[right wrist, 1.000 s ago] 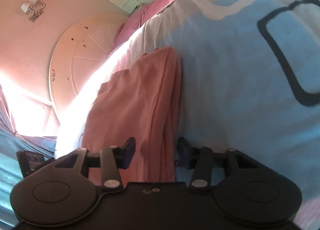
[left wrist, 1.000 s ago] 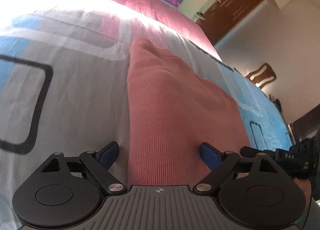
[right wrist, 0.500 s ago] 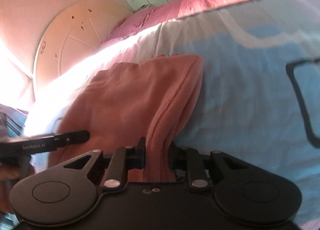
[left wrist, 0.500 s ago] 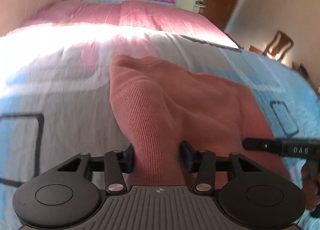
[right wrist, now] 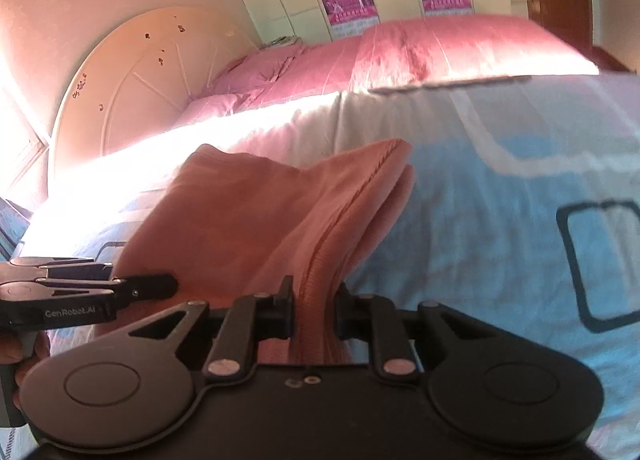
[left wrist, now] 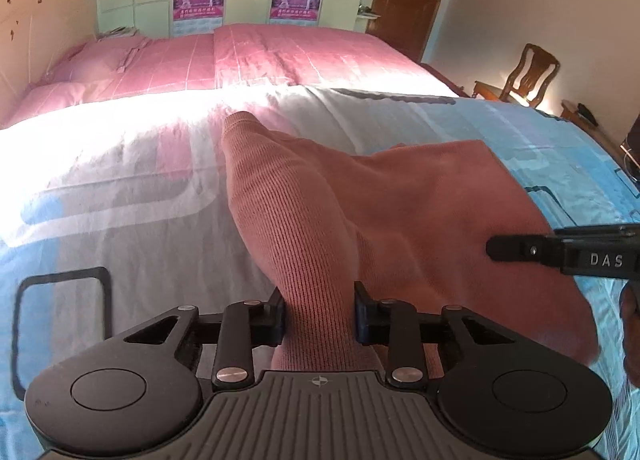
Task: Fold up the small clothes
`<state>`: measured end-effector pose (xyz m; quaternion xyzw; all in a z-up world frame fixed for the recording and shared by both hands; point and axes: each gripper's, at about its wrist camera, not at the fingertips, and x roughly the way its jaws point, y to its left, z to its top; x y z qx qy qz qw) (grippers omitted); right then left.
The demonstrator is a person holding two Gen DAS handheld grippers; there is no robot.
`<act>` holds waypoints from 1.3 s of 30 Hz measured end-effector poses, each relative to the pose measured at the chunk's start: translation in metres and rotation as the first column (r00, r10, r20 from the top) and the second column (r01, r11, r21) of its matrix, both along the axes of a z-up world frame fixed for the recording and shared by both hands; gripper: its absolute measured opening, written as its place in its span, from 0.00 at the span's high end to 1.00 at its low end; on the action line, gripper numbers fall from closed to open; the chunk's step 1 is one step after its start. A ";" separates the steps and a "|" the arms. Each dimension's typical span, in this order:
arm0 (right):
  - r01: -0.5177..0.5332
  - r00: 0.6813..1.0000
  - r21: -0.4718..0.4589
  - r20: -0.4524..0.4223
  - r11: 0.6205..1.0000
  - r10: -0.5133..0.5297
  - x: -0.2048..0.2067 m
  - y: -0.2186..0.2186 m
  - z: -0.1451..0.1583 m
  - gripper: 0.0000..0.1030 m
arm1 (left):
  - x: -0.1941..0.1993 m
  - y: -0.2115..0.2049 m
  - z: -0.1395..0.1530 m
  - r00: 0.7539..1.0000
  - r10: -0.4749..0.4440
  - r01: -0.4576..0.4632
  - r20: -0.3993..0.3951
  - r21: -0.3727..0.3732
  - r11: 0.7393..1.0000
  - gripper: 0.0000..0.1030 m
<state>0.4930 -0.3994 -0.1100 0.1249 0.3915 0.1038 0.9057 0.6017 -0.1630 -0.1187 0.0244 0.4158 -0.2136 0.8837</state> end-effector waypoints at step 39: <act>-0.082 0.988 0.078 -0.125 0.994 0.092 0.015 0.267 -0.046 0.83 | -0.024 0.346 -0.040 0.983 0.185 -0.184 0.015 -0.028 0.982 0.43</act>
